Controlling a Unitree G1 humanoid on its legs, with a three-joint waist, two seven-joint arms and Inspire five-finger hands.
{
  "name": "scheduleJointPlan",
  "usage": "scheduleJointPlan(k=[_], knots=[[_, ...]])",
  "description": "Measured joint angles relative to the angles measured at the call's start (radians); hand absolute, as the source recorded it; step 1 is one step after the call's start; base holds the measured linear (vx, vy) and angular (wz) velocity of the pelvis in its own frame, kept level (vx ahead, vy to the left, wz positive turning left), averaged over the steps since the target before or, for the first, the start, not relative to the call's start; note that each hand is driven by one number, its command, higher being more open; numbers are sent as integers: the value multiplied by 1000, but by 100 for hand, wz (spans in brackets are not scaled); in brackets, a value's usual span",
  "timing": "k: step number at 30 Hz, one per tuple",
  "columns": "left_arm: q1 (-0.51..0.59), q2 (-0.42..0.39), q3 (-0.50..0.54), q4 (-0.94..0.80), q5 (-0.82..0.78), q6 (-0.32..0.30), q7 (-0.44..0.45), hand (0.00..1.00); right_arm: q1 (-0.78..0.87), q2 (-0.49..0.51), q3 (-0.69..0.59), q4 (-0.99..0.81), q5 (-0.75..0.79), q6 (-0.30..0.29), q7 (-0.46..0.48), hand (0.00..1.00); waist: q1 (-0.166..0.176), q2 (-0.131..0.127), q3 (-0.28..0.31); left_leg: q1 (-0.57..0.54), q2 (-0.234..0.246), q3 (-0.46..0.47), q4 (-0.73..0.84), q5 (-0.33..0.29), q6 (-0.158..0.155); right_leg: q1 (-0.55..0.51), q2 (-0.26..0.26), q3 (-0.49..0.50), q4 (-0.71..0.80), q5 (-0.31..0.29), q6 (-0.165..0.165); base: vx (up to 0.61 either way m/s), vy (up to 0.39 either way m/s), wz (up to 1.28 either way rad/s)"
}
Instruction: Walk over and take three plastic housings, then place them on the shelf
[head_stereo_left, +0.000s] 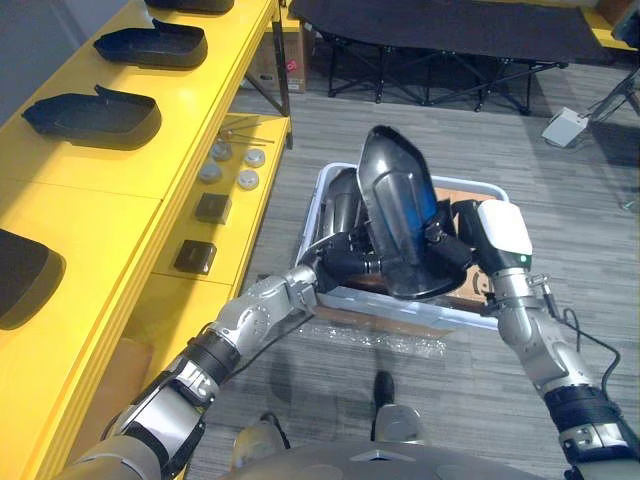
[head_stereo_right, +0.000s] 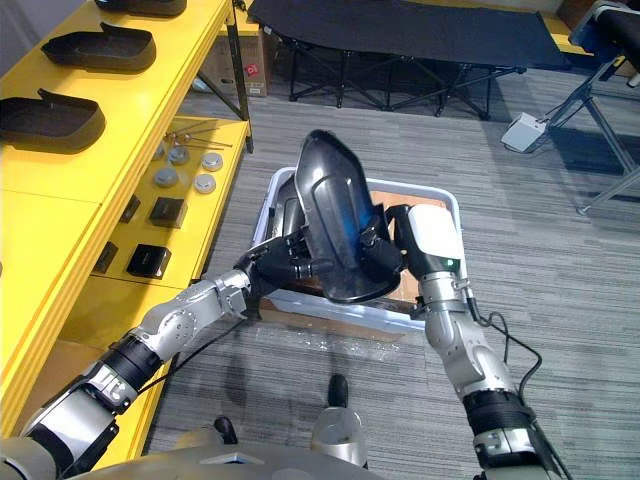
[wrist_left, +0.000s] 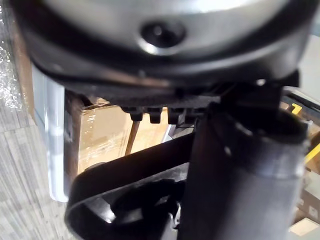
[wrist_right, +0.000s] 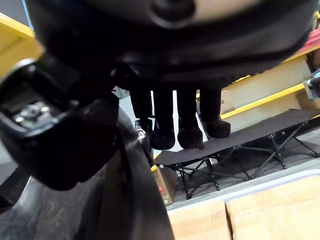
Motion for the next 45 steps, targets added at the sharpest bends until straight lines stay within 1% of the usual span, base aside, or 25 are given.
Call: scheduleJointPlan(k=[3, 6, 7, 10, 12, 16, 20, 22, 25, 29, 33, 34, 37, 39, 41, 43, 45], knots=[[0, -10, -6, 2, 0, 0, 25, 100, 7, 23, 19, 0, -5, -3, 0, 0, -3, -2, -13, -1, 0, 0, 0, 1, 0, 2, 1, 0, -6, 4, 0, -39, -9, -1], [0, -26, -8, 13, -11, -13, 63, 100, 10, 41, 33, 0, -7, -4, 0, 0, -1, -5, -20, -1, 0, -1, 0, 2, 0, 3, 1, -1, -7, 5, 0, -40, -5, 1], [1, -27, -10, 17, -18, -18, 74, 0, 12, 49, 36, 0, -7, -4, 0, 0, -1, -6, -20, -1, 0, -2, 0, 2, 0, 3, 1, -2, -7, 5, 0, -36, -8, 3], [3, -35, -10, 18, -41, -34, 107, 0, 30, 63, 65, 1, -2, -3, 0, 0, 2, -8, -22, -1, 0, -8, 0, 3, 0, 8, 1, -8, -8, 5, 0, -35, -7, 6], [13, -36, -10, 18, -42, -61, 132, 0, 43, 77, 96, 7, 4, 4, 0, 0, 4, -12, -24, -1, 0, -13, 0, 4, 0, 13, 1, -13, -10, 5, 0, -40, -9, 6], [16, -38, -13, 18, -41, -62, 162, 0, 60, 109, 103, 12, 7, 24, -7, 0, 14, -20, -29, 0, 0, -16, 1, 5, 0, 16, 1, -16, -10, 5, 0, -41, -5, 2], [21, -50, -10, 64, -38, -72, 235, 0, 74, 130, 163, 11, 7, 24, -43, 0, 13, -37, -41, 0, 0, -17, 1, 6, 0, 17, 1, -16, -10, 5, 0, -37, -5, 1], [25, -50, -12, 79, -38, -72, 238, 0, 83, 152, 169, 11, 6, 39, -44, 0, 14, -43, -45, 1, 0, -18, 2, 6, 0, 18, 1, -16, -10, 6, 0, -35, -2, 0], [44, -55, -11, 80, -38, -72, 250, 0, 94, 165, 171, 11, 7, 43, -44, 0, 15, -49, -49, 4, 0, -18, 2, 6, 0, 22, 1, -17, -10, 6, -1, -34, 0, 1], [50, -58, -24, 80, -39, -74, 251, 0, 115, 172, 168, 11, 9, 44, -48, 0, 16, -50, -49, 16, -1, -20, 2, 6, 0, 36, 0, -19, -11, 6, -1, -42, -2, 1], [50, -65, -37, 80, -34, -92, 251, 0, 125, 172, 168, 11, 16, 42, -68, 0, 15, -50, -49, 15, 0, -20, 0, 7, 0, 36, 1, -19, -12, 6, -1, -54, -7, -1], [50, -66, -40, 80, -34, -97, 251, 0, 127, 172, 168, 10, 17, 42, -70, 100, 15, -50, -49, 16, 0, -20, 0, 7, 0, 36, 1, -19, -12, 6, 0, -37, -5, 0], [52, -69, -52, 79, -34, -117, 251, 0, 141, 173, 168, 0, 27, 39, -87, 100, 15, -50, -49, 17, 0, -20, -1, 8, 0, 36, 1, -19, -13, 6, 0, 0, 0, 0], [63, -79, -54, 78, -34, -146, 253, 0, 148, 181, 167, -7, 56, 27, -102, 100, 15, -50, -49, 20, -1, -20, -4, 9, 0, 38, 0, -20, -15, 7, 1, 0, 0, 0], [93, -100, -51, 76, -23, -193, 261, 0, 155, 194, 166, -7, 107, 20, -124, 100, 15, -50, -49, 36, -4, -19, -18, 13, -1, 54, 1, -22, -26, 8, 2, 0, 0, 0], [132, -133, -31, 49, 60, -246, 286, 0, 160, 221, 155, -15, 173, 19, -133, 100, 19, -51, -49, 46, -5, -19, -31, 15, -3, 61, 1, -25, -29, 8, 2, 0, 0, 0], [156, -141, -11, -1, 141, -270, 311, 0, 178, 241, 141, -53, 218, 17, -135, 100, 25, -51, -49, 50, -6, -19, -38, 19, -4, 61, 1, -25, -30, 7, 2, 0, 0, 0]])
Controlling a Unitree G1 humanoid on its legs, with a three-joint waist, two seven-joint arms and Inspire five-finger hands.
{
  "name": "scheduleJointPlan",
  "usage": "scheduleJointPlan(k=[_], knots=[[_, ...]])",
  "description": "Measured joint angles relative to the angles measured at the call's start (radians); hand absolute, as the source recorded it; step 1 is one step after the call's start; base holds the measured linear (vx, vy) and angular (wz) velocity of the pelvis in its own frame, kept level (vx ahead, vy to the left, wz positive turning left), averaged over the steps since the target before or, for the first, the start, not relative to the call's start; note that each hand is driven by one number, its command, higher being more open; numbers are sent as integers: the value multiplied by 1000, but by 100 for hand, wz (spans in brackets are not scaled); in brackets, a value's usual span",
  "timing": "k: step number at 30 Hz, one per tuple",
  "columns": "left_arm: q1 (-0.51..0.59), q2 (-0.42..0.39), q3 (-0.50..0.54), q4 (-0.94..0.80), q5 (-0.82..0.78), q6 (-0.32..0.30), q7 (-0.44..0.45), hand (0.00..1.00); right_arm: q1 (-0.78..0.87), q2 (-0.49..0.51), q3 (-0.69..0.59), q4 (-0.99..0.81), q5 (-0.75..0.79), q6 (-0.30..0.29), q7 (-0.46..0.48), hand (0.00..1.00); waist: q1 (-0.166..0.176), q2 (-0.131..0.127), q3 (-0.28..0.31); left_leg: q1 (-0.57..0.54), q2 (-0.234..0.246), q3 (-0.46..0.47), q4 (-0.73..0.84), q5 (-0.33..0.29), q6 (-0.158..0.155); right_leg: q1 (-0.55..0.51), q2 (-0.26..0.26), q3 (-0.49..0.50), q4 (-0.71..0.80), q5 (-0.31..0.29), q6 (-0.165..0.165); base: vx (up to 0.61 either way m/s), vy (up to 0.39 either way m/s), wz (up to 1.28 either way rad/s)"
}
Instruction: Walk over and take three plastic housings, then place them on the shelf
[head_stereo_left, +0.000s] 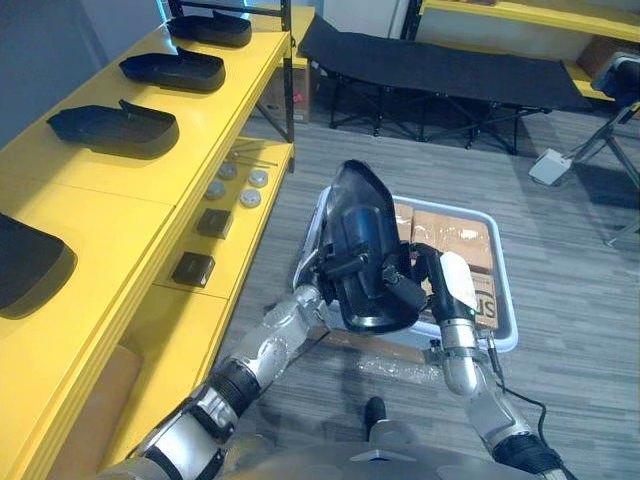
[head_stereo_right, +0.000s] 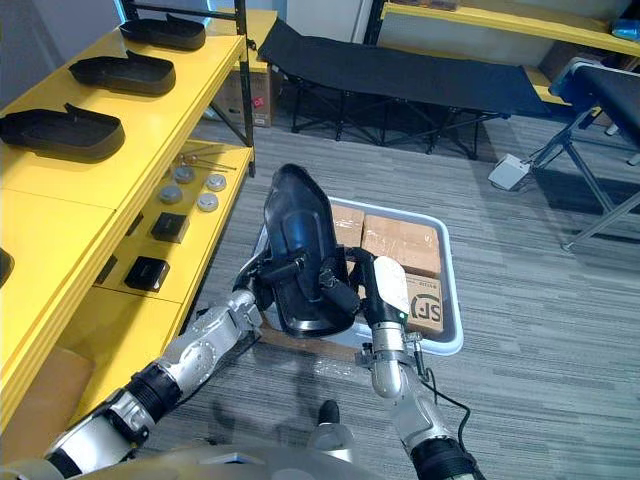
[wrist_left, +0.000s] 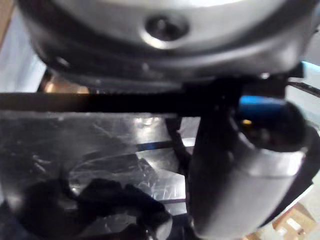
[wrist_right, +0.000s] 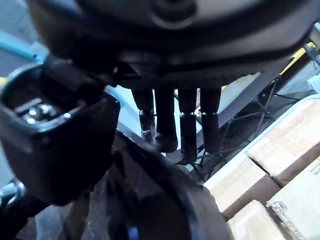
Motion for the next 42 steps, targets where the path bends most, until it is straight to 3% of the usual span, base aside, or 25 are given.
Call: scheduleJointPlan(k=[4, 6, 10, 12, 15, 20, 28, 30, 37, 40, 42], knots=[[79, -14, 97, -170, 197, -35, 66, 0, 44, 26, -8, -123, 104, -34, 12, 100, 12, -1, -1, 18, -3, 9, -25, 11, -2, 1, 1, -1, 0, 0, 0, -7, -4, -3], [109, -43, 179, -266, 314, -65, 117, 0, 70, 51, -1, -194, 159, -80, 49, 100, 20, -2, -3, 29, -8, 8, -48, 23, -3, 3, -1, -3, 0, -1, -1, 0, 0, 0], [133, -66, 240, -334, 513, -119, 189, 0, 77, 84, 16, -227, 265, -117, 105, 100, 34, -3, -27, 39, -11, 8, -74, 36, -4, 3, 0, -7, 0, -4, -4, 0, 0, 0], [144, -68, 257, -338, 655, -123, 258, 0, 82, 89, 13, -227, 346, -118, 148, 100, 47, -5, -30, 48, -13, 9, -87, 42, -4, 6, 0, -7, 0, -5, -5, 0, 0, 0], [214, -69, 299, -334, 822, -115, 358, 0, 114, 90, 2, -231, 421, -119, 225, 100, 41, -2, -37, 53, -14, 20, -104, 48, -6, -3, 1, -2, 0, -6, -6, -14, -3, -8], [250, -28, 381, -287, 1043, -71, 449, 0, 195, 90, -49, -232, 558, -120, 337, 100, 39, 2, -39, 53, -14, 30, -117, 52, -9, -15, 4, 8, 0, -6, -6, -2, -5, -6], [311, 43, 531, -268, 1032, -96, 487, 0, 271, 85, -86, -230, 757, -120, 506, 100, 32, 15, -62, 55, -15, 42, -133, 52, -9, -28, 5, 14, 0, -6, -6, -2, -1, -3], [346, 44, 551, -268, 945, -113, 456, 0, 270, 85, -88, -227, 815, -120, 523, 100, 38, 20, -70, 55, -15, 42, -134, 52, -9, -28, 5, 13, 0, -6, -6, 0, 0, 0], [495, -10, 654, -379, 709, -162, 344, 0, 236, 96, -97, -214, 854, -116, 465, 100, 59, 26, -74, 54, -16, 33, -133, 54, -8, -22, 3, 5, 0, -6, -7, -30, -6, 3], [552, -54, 682, -478, 680, -165, 311, 0, 182, 128, -103, -171, 857, -114, 415, 100, 79, 32, -77, 55, -18, 7, -133, 60, -6, -5, 1, -21, 0, -8, -9, -31, -6, 22], [566, -70, 696, -518, 646, -170, 279, 0, 151, 145, -96, -164, 848, -113, 375, 100, 112, 47, -86, 51, -23, -11, -134, 65, -4, 4, -5, -43, 0, -11, -12, -44, -4, 26]])
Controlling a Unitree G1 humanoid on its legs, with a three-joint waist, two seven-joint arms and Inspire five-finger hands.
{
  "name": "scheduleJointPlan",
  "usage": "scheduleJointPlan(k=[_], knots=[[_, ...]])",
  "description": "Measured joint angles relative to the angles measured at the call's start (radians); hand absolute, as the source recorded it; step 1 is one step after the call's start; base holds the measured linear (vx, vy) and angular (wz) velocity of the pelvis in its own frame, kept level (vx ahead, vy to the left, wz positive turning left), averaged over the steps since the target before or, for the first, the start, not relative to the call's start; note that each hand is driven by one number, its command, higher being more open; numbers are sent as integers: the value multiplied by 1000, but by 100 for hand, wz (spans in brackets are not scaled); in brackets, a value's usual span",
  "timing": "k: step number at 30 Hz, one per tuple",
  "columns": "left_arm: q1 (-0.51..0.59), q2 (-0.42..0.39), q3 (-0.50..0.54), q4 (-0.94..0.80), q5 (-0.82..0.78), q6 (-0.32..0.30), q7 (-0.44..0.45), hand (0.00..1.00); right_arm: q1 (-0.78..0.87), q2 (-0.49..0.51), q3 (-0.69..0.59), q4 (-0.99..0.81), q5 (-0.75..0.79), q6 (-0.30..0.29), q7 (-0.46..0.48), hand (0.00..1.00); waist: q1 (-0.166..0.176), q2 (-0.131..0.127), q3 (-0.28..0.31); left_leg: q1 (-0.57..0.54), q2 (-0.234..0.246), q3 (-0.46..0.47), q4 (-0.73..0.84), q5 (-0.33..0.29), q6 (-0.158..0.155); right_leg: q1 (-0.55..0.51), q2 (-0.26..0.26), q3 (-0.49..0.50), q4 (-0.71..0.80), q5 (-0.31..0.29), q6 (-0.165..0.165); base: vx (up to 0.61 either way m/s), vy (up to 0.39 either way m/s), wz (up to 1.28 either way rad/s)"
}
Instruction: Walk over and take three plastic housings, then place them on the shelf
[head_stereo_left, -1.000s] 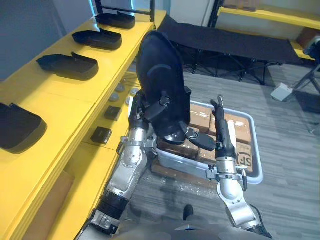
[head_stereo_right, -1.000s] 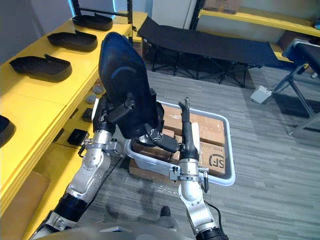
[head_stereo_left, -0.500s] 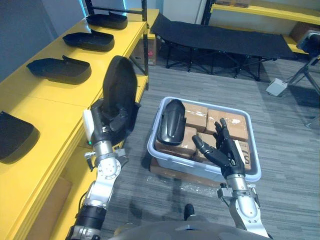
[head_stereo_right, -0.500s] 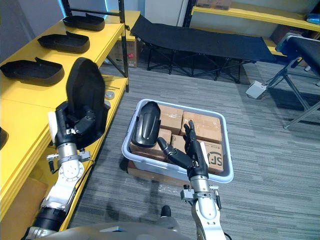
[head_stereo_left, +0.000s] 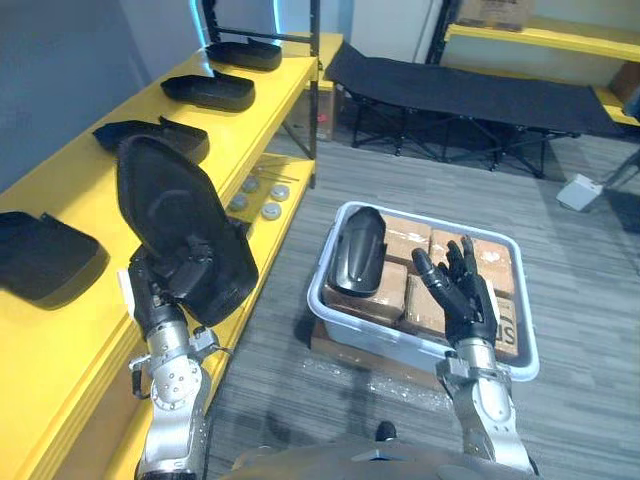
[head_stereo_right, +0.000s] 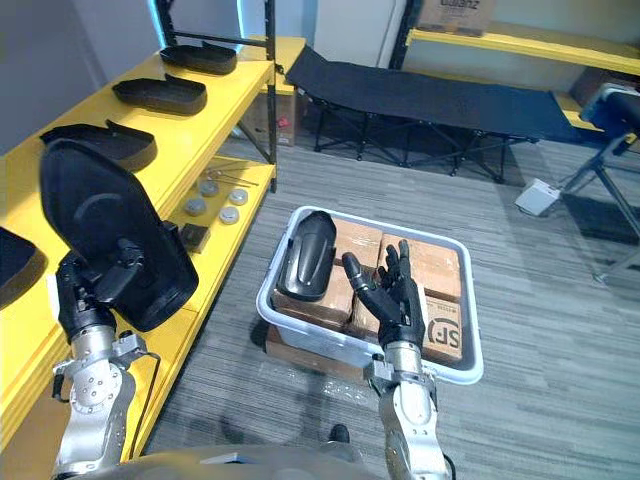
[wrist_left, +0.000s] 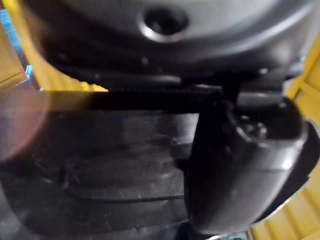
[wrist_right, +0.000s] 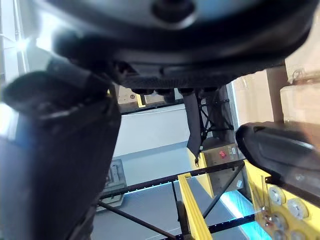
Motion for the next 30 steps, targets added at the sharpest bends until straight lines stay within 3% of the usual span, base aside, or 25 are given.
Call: scheduleJointPlan(k=[5, 7, 9, 12, 17, 19, 20, 21, 22, 23, 24, 25, 30], knots=[[0, -11, 20, -64, -58, -15, -80, 0, -45, 0, -2, 0, 2, 3, -36, 100, 12, 12, -8, -42, -22, -130, -27, 29, 15, 26, -18, -96, 35, -54, 1, -37, -7, 80], [-7, -12, 22, -76, -132, -28, -131, 0, -44, 2, -19, -1, 5, 5, -46, 100, 5, 17, -9, -69, -29, -220, -43, 53, 18, 21, 2, -44, 86, -130, 14, 8, -56, 126], [-2, -14, 24, -84, -174, -34, -171, 0, -43, 1, -51, -2, 7, 12, -45, 100, 26, 21, -13, -69, -35, -297, -89, 94, 6, 22, 10, -55, 143, -183, 9, 61, -103, 114], [21, -23, 33, -112, -201, -34, -177, 0, -57, 0, -57, -4, 6, 29, -30, 100, 52, 22, -13, -95, -38, -378, -87, 111, -5, 37, 12, -99, 161, -188, 10, 100, -50, 81], [107, -45, 54, -148, -202, -33, -183, 0, -95, -1, -15, -4, 0, 35, 13, 100, 83, 17, -10, -105, -46, -436, -79, 111, -5, 72, 13, -149, 159, -191, 5, 27, -15, 43], [116, -54, 55, -148, -238, -33, -215, 0, -96, -1, -9, -4, -2, 35, 17, 100, 89, 7, -11, -137, -62, -461, -70, 124, -2, 102, 7, -222, 159, -218, -8, -37, -43, 85], [112, -55, 55, -148, -244, -33, -226, 0, -97, -1, -13, -4, -3, 35, 16, 100, 86, 1, -7, -146, -69, -461, -73, 126, 7, 113, 1, -247, 158, -232, -4, -60, -58, 131], [109, -54, 52, -147, -262, -33, -260, 0, -96, 3, -26, -4, -17, 35, 4, 100, 67, 0, 4, -171, -42, -350, -63, 119, 64, 140, -2, -321, 157, -235, 9, -46, -31, 183], [107, -52, 32, -145, -273, -33, -292, 0, -84, 2, -52, -7, -40, 35, -10, 100, 38, 9, 10, -202, -1, -216, -43, 137, 94, 168, -2, -391, 170, -234, 10, -34, 4, 198], [105, -52, 18, -143, -273, -33, -305, 0, -76, -4, -63, -7, -40, 35, -19, 100, 33, 15, 12, -210, 12, -165, -36, 149, 106, 178, -5, -412, 181, -237, 10, -11, 80, 189], [102, -51, -16, -142, -274, -35, -325, 0, -64, -23, -81, -9, -40, 35, -37, 100, 37, 29, 21, -209, 23, -108, -37, 202, 104, 185, -19, -431, 219, -258, 22, -16, 126, 131], [102, -49, -32, -142, -274, -37, -334, 0, -64, -36, -91, -9, -40, 35, -46, 100, 50, 34, 26, -208, 2, -120, -47, 229, 44, 189, -45, -430, 254, -291, 37, -27, 129, 101], [101, -49, -4, -142, -273, -41, -288, 0, -93, -13, -44, -9, -40, 31, 9, 100, 68, 39, 60, -193, -39, -93, -30, 221, 59, 181, -98, -356, 283, -321, 41, -66, 83, -2]])
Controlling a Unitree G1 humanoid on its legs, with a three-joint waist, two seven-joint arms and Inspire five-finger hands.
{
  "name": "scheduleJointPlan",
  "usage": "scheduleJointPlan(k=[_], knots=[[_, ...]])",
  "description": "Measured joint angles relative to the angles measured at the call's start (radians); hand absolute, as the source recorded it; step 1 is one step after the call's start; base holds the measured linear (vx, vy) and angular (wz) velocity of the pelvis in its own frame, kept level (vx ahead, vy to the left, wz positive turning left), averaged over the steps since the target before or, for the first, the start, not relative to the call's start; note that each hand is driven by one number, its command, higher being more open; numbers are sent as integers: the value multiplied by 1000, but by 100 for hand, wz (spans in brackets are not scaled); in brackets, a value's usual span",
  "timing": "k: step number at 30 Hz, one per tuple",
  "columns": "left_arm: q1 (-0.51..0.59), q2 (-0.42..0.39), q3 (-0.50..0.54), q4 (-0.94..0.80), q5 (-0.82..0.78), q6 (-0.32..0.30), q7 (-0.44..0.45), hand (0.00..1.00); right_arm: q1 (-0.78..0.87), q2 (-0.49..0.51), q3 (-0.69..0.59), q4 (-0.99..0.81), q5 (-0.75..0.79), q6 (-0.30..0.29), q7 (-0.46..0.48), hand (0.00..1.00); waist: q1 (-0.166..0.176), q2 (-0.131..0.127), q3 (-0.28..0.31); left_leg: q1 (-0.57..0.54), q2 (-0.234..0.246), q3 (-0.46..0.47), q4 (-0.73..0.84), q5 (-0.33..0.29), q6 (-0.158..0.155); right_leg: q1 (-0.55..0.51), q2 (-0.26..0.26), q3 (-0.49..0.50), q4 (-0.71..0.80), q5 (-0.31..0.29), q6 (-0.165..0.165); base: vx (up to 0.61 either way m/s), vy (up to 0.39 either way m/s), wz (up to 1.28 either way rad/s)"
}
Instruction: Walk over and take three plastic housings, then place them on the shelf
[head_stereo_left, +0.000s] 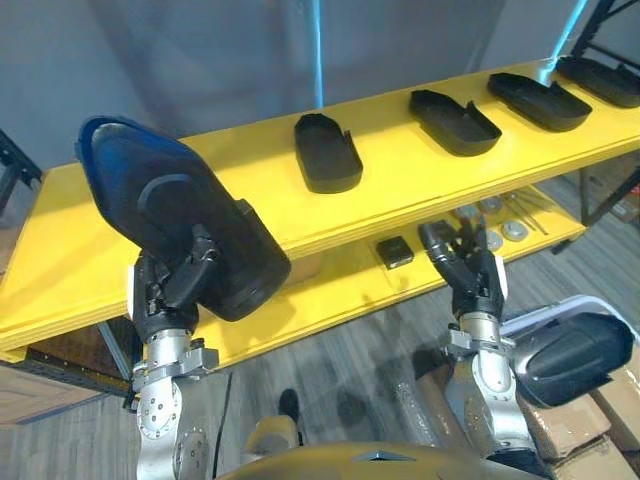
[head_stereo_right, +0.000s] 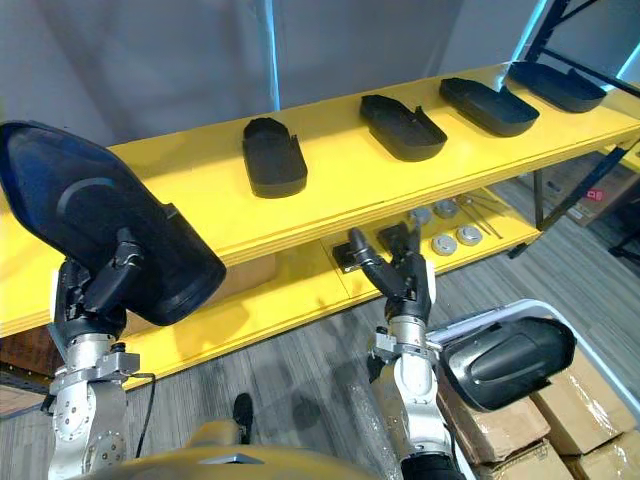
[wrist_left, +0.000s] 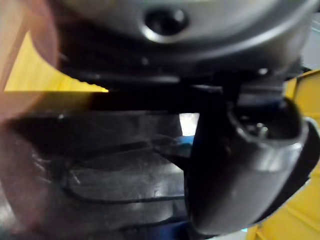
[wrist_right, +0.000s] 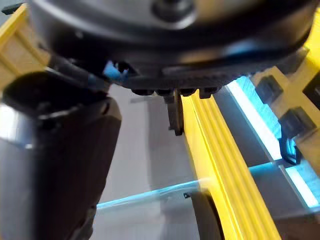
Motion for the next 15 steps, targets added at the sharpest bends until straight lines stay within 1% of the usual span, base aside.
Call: scheduleJointPlan(k=[1, 3, 4, 5, 6, 7, 8, 9, 10, 11, 12, 13, 14, 15], knots=[[0, 1, 2, 0, 0, -2, 2, 0, -2, 2, 5, 0, 0, -1, 2, 100, 0, -2, 5, -1, -2, 3, 9, -4, -2, 0, -4, 4, 3, -8, 3, -96, 35, -16], [0, 1, 3, -1, 2, -2, 3, 0, -10, 15, 18, 0, 0, -4, 2, 100, -2, -8, 37, -24, 0, 4, 80, -40, -4, -5, -19, 21, 30, -34, 20, -106, 39, -7], [1, 1, 3, -1, 2, -2, 4, 0, -9, 20, 18, 0, 0, -4, 1, 100, -2, -11, 44, -29, 0, 3, 96, -47, -5, -6, -23, 23, 41, -40, 22, -78, 39, 0], [1, 1, 4, -1, 2, -2, 4, 0, -9, 30, 17, 0, 0, -4, -2, 100, -2, -15, 48, -40, 0, 1, 121, -56, 3, -8, -28, 24, 52, -47, 30, -51, 49, 5], [1, 1, 9, -4, 2, -2, 1, 0, -12, 44, 18, -1, -2, -4, -11, 100, 2, -23, 52, -55, -3, -2, 156, -75, 1, -10, -39, 24, 63, -53, 29, -31, 55, 5], [1, 1, 13, -7, 2, -2, -3, 0, -14, 50, 18, -1, -2, -4, -13, 100, 4, -28, 56, -60, -6, -1, 169, -86, 7, -10, -46, 25, 66, -57, 24, -12, 73, 5], [-1, 1, 21, -14, 4, -2, -12, 0, -15, 64, 18, -1, -3, -4, -15, 100, 10, -40, 61, -69, -15, -1, 192, -102, 16, -10, -61, 24, 73, -64, 10, 56, 132, -2], [-3, 6, 28, -30, 18, -2, -15, 0, -14, 74, 16, -2, -16, -8, -22, 100, 18, -62, 73, -67, -45, 5, 246, -160, 47, 6, -87, 23, 107, -68, -24, 96, 135, -1], [-5, 7, 30, -34, 29, -3, -15, 0, -15, 64, 15, -2, -30, -12, -23, 100, 19, -56, 74, -70, -47, -2, 256, -167, 40, -10, -98, 40, 166, -64, -66, 135, 180, 23], [-16, 11, 35, -33, 46, -3, -15, 0, -13, 60, 16, -2, -42, -18, -23, 100, 4, -52, 76, -67, -60, -21, 268, -184, 41, -50, -120, 86, 282, -23, -144, 144, 209, 75], [-41, 27, 36, -40, 79, -5, -15, 0, -17, 51, 6, -4, -63, -23, -25, 100, -28, -40, 70, -48, -72, -72, 218, -178, 57, -162, -114, 218, 451, 50, -200, 127, 192, 108], [-69, 59, 35, -43, 81, -12, -6, 0, -19, 54, 3, -18, -88, -27, -26, 100, -45, -33, 67, -46, -68, -114, 178, -166, 73, -216, -49, 295, 453, -5, -147, 113, 101, 107], [-92, 74, 29, -43, 81, -18, 1, 0, -18, 52, 2, -40, -93, -28, -24, 100, -56, -36, 64, -41, -68, -148, 142, -147, 91, -235, 8, 335, 408, -41, -125, 117, -22, 111], [-145, 90, 28, -42, 81, -23, 16, 0, -17, 48, -10, -94, -118, -47, -22, 100, -72, -36, 65, -22, -70, -179, 77, -94, 93, -256, 102, 388, 287, -77, -126, 169, -25, 104]])
